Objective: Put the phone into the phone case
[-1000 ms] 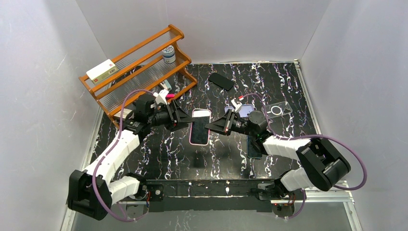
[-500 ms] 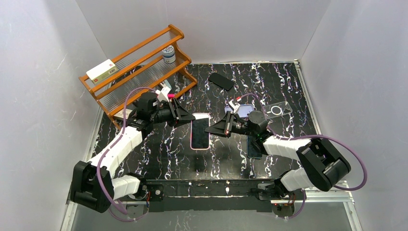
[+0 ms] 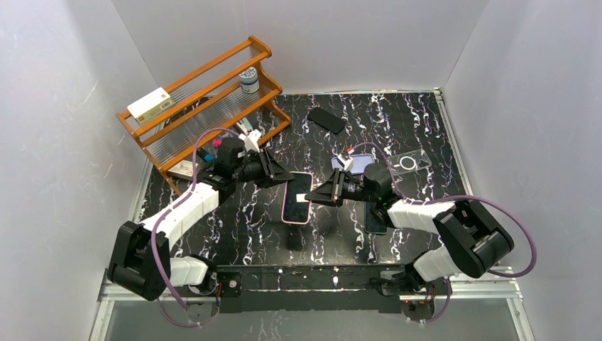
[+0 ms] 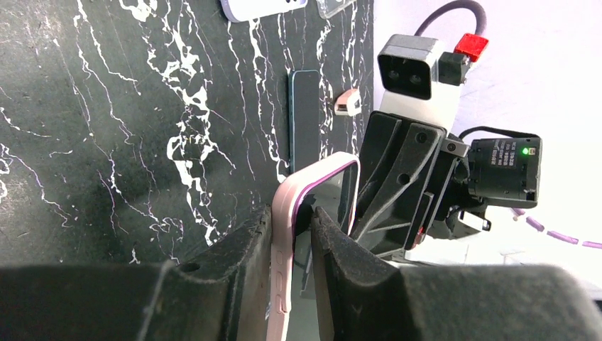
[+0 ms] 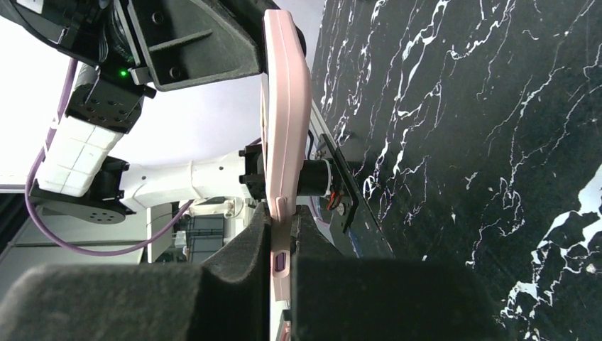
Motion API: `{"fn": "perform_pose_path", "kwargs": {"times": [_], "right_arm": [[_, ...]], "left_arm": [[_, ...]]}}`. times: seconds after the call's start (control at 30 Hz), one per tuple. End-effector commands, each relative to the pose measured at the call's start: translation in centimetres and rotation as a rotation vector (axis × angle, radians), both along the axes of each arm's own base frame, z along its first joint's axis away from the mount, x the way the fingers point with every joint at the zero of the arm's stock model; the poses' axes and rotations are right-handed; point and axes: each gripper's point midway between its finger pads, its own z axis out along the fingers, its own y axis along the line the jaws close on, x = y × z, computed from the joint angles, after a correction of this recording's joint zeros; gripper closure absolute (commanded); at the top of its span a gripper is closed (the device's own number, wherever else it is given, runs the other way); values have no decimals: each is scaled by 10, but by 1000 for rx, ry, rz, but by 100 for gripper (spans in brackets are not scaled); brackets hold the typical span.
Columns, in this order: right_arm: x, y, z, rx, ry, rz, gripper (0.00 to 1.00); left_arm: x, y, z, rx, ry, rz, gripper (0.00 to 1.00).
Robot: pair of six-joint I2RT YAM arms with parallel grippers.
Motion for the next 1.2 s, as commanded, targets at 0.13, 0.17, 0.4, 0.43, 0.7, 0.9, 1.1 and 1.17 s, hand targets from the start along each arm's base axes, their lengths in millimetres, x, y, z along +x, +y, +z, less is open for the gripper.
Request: {"fn": "perform_pose_path", "kwargs": {"times": [0.13, 0.17, 0.4, 0.43, 0.7, 0.9, 1.1, 1.17], "right_arm": [[-4, 5, 33, 93, -156, 33, 99], [-4, 4, 31, 83, -158, 28, 99], [-3, -2, 21, 44, -172, -8, 99], [-4, -2, 22, 47, -179, -5, 99], [-18, -13, 53, 168, -270, 54, 99], [-26, -18, 65, 208, -282, 97, 99], [-24, -20, 62, 192, -268, 80, 99], [-23, -20, 59, 180, -263, 72, 99]], "left_arm": [[-16, 5, -28, 132, 49, 5, 100], [-16, 6, -29, 144, 47, 10, 100], [-14, 2, -21, 138, 22, 2, 97], [-14, -1, -15, 111, 16, -6, 88], [-18, -18, 25, -59, -56, -58, 44], [-18, -22, 41, -115, -76, -65, 50], [-14, -17, 31, -63, -49, -33, 100], [-15, -15, 29, -52, -45, -28, 100]]}}
